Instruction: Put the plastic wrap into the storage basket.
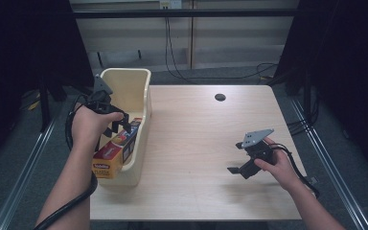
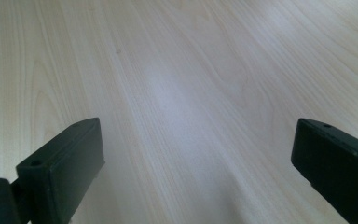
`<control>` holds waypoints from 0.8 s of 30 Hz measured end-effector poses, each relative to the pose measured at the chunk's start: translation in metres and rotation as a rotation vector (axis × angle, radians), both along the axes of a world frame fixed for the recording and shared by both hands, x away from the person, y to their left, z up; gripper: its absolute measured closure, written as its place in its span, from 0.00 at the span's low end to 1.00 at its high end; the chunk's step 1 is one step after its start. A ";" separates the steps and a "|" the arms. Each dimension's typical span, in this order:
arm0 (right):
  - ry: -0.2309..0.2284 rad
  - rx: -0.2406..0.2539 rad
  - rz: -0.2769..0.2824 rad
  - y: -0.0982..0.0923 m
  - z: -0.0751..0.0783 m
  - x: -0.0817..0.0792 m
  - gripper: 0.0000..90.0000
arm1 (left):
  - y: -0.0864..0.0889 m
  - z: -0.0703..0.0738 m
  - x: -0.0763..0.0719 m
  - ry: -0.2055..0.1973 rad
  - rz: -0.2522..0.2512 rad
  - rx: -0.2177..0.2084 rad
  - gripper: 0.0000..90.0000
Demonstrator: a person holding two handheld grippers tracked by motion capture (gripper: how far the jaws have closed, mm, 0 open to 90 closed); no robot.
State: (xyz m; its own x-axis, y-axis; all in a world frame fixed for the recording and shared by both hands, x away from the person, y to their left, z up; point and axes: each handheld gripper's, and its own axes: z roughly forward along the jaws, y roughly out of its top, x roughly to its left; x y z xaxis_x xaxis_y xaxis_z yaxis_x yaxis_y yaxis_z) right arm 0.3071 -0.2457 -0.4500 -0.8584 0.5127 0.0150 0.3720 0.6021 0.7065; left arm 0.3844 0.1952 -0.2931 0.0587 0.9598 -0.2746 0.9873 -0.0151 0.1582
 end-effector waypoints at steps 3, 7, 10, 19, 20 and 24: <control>-0.003 0.004 -0.006 0.000 0.000 0.000 0.02 | -0.004 0.005 0.000 -0.036 -0.016 -0.022 0.36; 0.001 0.004 -0.001 0.000 0.000 0.001 0.02 | -0.013 0.011 0.000 -0.078 -0.056 -0.038 0.32; 0.001 0.004 -0.002 0.000 0.000 0.001 0.02 | -0.020 0.014 0.000 -0.090 -0.068 -0.059 0.32; 0.000 0.008 -0.005 -0.002 0.001 0.000 0.02 | -0.043 0.017 0.001 -0.172 -0.172 -0.094 0.19; 0.001 0.007 -0.004 -0.003 0.001 0.000 0.02 | -0.046 0.017 0.001 -0.177 -0.183 -0.092 0.19; -0.003 0.005 -0.006 -0.003 0.001 0.000 0.02 | -0.056 0.015 0.000 -0.183 -0.220 -0.108 0.17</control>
